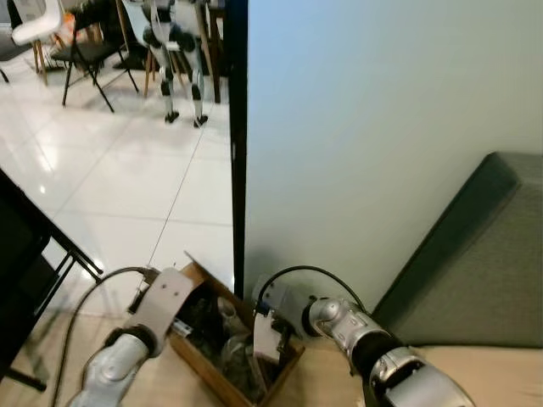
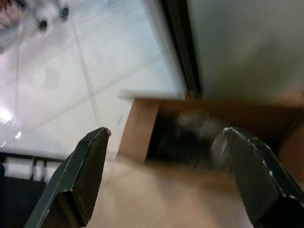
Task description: Clean up the room
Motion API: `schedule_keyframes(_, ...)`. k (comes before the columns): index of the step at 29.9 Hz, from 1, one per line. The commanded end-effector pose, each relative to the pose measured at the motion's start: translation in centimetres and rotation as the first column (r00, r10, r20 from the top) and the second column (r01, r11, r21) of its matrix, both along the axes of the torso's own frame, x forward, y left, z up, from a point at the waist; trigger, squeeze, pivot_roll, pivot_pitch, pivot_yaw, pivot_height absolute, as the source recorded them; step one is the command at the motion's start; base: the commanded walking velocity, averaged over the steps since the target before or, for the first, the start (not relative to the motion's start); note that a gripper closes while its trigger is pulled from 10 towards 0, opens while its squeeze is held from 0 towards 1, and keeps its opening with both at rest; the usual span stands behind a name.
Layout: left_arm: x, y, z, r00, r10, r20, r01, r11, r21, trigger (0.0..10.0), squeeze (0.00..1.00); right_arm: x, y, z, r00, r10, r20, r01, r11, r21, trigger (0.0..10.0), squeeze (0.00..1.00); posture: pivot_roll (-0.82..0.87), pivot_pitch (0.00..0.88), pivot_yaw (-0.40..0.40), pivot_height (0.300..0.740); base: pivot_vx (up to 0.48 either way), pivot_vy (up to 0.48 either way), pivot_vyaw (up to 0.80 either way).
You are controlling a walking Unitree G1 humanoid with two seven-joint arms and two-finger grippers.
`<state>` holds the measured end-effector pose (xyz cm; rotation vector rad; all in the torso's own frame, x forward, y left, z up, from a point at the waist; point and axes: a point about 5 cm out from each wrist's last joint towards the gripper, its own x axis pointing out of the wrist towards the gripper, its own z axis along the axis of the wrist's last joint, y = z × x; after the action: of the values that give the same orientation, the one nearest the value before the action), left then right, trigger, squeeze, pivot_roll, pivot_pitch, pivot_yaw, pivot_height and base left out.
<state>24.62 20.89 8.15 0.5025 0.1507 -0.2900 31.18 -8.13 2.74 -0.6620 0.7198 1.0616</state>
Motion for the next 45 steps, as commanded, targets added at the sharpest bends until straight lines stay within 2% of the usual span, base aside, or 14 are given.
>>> schedule_keyframes(1, -0.4, -0.1, 0.0, 1.0, -0.028, -0.005, 0.028, 0.999, 0.021, 10.0, 0.0, -0.6, 0.1, -0.6, 0.999, 0.022, -0.031, -0.023, 1.0, -0.009, 10.0, 0.0, 0.01, 0.224, -0.079, 0.74, 0.0, 0.0, 0.0)
schedule_keyframes(2, -0.9, 0.1, 0.3, 0.999, -0.032, 0.0, 0.032, 0.999, 0.02, 10.0, 0.0, -0.6, 0.4, -0.7, 1.0, 0.004, 0.001, -0.004, 1.0, -0.013, 10.0, 0.0, 0.03, 0.278, -0.095, 0.74, 0.0, 0.0, 0.0)
schedule_keyframes(4, -1.5, 0.2, 0.7, 0.999, -0.038, 0.006, 0.038, 0.999, 0.018, 10.0, 0.0, -0.5, 0.7, -0.9, 0.999, -0.016, 0.043, 0.017, 1.0, -0.017, 10.0, 0.0, 0.03, 0.285, -0.096, 0.74, 0.0, 0.0, 0.0)
schedule_keyframes(9, -3.1, -2.5, 1.5, 0.979, -0.202, 0.03, 0.203, 0.979, -0.025, 10.0, 0.0, 0.1, 1.6, -0.4, 0.982, -0.101, 0.158, 0.1, 0.995, 0.015, 10.0, 0.0, 0.07, 0.353, -0.092, 0.74, 0.0, 0.0, 0.0)
schedule_keyframes(14, -4.1, -3.7, 1.5, 0.957, -0.29, 0.003, 0.29, 0.956, -0.035, 10.0, 0.0, 0.4, 2.0, -0.2, 0.97, -0.187, 0.158, 0.18, 0.982, 0.061, 10.0, 0.0, 0.08, 0.365, -0.084, 0.74, 0.0, 0.0, 0.0)
schedule_keyframes(19, -5.1, -4.4, 1.6, 0.933, -0.36, -0.014, 0.358, 0.931, -0.072, 10.0, 0.0, -0.2, 2.3, -0.8, 0.974, -0.169, 0.152, 0.164, 0.985, 0.047, 10.0, 0.0, 0.09, 0.362, -0.08, 0.74, 0.0, 0.0, 0.0)
schedule_keyframes(26, -5.5, -4.3, 1.2, 0.922, -0.381, -0.068, 0.379, 0.924, -0.049, 10.0, 0.0, -0.5, 2.7, -1.1, 0.973, -0.176, 0.15, 0.17, 0.984, 0.053, 10.0, 0.0, 0.09, 0.36, -0.077, 0.74, 0.0, 0.0, 0.0)
schedule_keyframes(27, -5.5, -4.3, 1.1, 0.921, -0.384, -0.069, 0.382, 0.923, -0.042, 10.0, 0.0, -0.6, 2.8, -1.1, 0.973, -0.18, 0.144, 0.173, 0.983, 0.058, 10.0, 0.21, 0.09, 0.353, -0.076, 0.74, 0.0, 0.0, 0.0)
schedule_keyframes(29, -5.5, -4.3, 1.1, 0.92, -0.386, -0.07, 0.384, 0.922, -0.038, 10.0, 0.0, -0.6, 2.9, -1.1, 0.973, -0.184, 0.14, 0.177, 0.982, 0.062, 10.0, 0.21, 0.09, 0.353, -0.076, 0.74, 0.0, 0.0, 0.0)
schedule_keyframes(30, -5.5, -4.3, 1.1, 0.919, -0.388, -0.071, 0.386, 0.922, -0.036, 10.0, 0.0, -0.7, 3.0, -1.1, 0.973, -0.189, 0.134, 0.181, 0.981, 0.068, 10.0, 0.89, 0.09, 0.35, -0.076, 0.74, 0.0, 0.0, 0.0)
schedule_keyframes(31, -5.5, -4.3, 1.1, 0.918, -0.39, -0.071, 0.388, 0.921, -0.033, 10.0, 0.0, -0.7, 3.0, -1.2, 0.973, -0.195, 0.127, 0.186, 0.98, 0.073, 10.0, 1.0, 0.09, 0.35, -0.076, 0.74, 0.0, 0.0, 0.0)
schedule_keyframes(36, -5.4, -4.3, 1.2, 0.917, -0.391, -0.073, 0.39, 0.92, -0.029, 10.0, 0.0, -0.7, 3.1, -1.2, 0.972, -0.193, 0.136, 0.185, 0.98, 0.071, 10.0, 1.0, 0.09, 0.35, -0.076, 0.74, 0.0, 0.0, 0.0)
schedule_keyframes(37, -5.3, -4.3, 1.2, 0.917, -0.391, -0.074, 0.391, 0.92, -0.025, 10.0, 0.0, -0.7, 3.1, -1.2, 0.971, -0.193, 0.143, 0.185, 0.98, 0.069, 10.0, 0.0, 0.09, 0.341, -0.071, 0.74, 0.0, 0.0, 0.0)
schedule_keyframes(45, -4.9, -4.2, 1.1, 0.921, -0.383, -0.076, 0.384, 0.923, -0.009, 10.0, 0.0, -0.2, 3.4, -0.5, 0.964, -0.212, 0.159, 0.199, 0.976, 0.094, 10.0, 0.0, 0.09, 0.334, -0.062, 0.74, 0.0, 0.0, 0.0)
